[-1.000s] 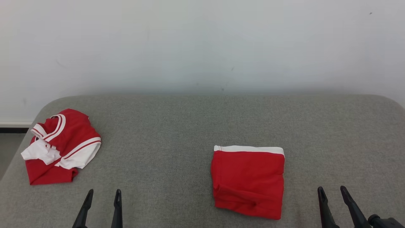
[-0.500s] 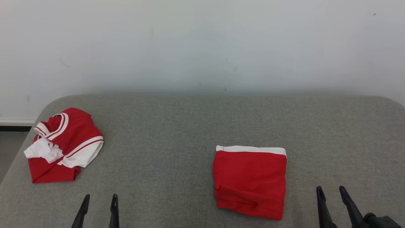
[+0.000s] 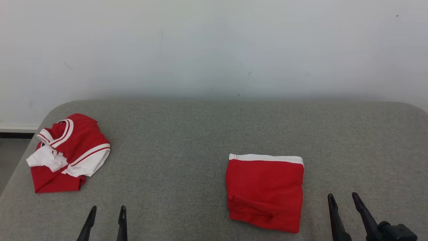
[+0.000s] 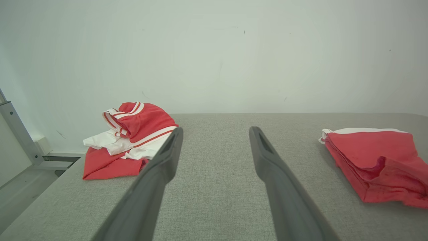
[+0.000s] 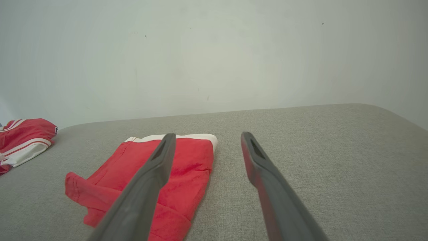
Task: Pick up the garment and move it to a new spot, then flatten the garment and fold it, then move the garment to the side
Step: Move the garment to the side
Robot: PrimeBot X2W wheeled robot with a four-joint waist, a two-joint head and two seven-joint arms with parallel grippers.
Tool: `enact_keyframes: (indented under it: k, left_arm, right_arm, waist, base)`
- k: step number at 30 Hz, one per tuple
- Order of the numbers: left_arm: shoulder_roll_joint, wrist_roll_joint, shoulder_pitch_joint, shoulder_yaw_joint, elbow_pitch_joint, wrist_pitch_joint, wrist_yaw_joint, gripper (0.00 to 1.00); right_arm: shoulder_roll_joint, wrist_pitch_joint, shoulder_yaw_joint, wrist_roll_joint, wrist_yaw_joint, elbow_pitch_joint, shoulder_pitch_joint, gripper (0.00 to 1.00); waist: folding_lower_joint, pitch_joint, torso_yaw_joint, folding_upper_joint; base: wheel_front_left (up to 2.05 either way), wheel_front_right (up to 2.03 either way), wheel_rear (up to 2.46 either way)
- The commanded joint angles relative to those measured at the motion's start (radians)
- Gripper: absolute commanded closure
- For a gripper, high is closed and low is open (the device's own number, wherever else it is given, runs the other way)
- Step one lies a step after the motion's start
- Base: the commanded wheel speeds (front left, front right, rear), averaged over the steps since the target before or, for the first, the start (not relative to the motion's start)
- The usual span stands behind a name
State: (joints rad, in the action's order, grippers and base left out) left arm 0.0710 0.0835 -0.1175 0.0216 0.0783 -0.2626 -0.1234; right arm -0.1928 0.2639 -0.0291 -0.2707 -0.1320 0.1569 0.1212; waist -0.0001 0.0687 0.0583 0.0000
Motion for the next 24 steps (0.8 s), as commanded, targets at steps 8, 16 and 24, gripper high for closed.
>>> enact_keyframes:
  k: [8,16,24]
  left_arm:
    - [0.006,-0.016,0.0,-0.005,0.005,-0.003,0.003,0.0]
    - [0.01,-0.02,0.001,-0.009,0.005,-0.003,0.007,0.0]
    - [0.012,-0.017,-0.004,-0.008,0.001,-0.003,0.008,0.0]
  right_arm:
    - [-0.003,0.0,0.004,0.009,0.002,0.009,-0.01,0.0]
    - [-0.002,0.001,0.007,0.011,0.002,0.018,-0.01,0.0]
    - [-0.002,0.001,0.003,0.012,0.002,0.018,-0.008,0.0]
  waist:
    - [0.0001,-0.001,-0.001,0.0]
    - [0.0001,-0.002,-0.002,0.0]
    - [0.0001,-0.003,-0.005,0.0]
  base:
    - [0.0,0.0,0.0]
    - [0.0,0.0,0.0]
    - [0.0,0.0,0.0]
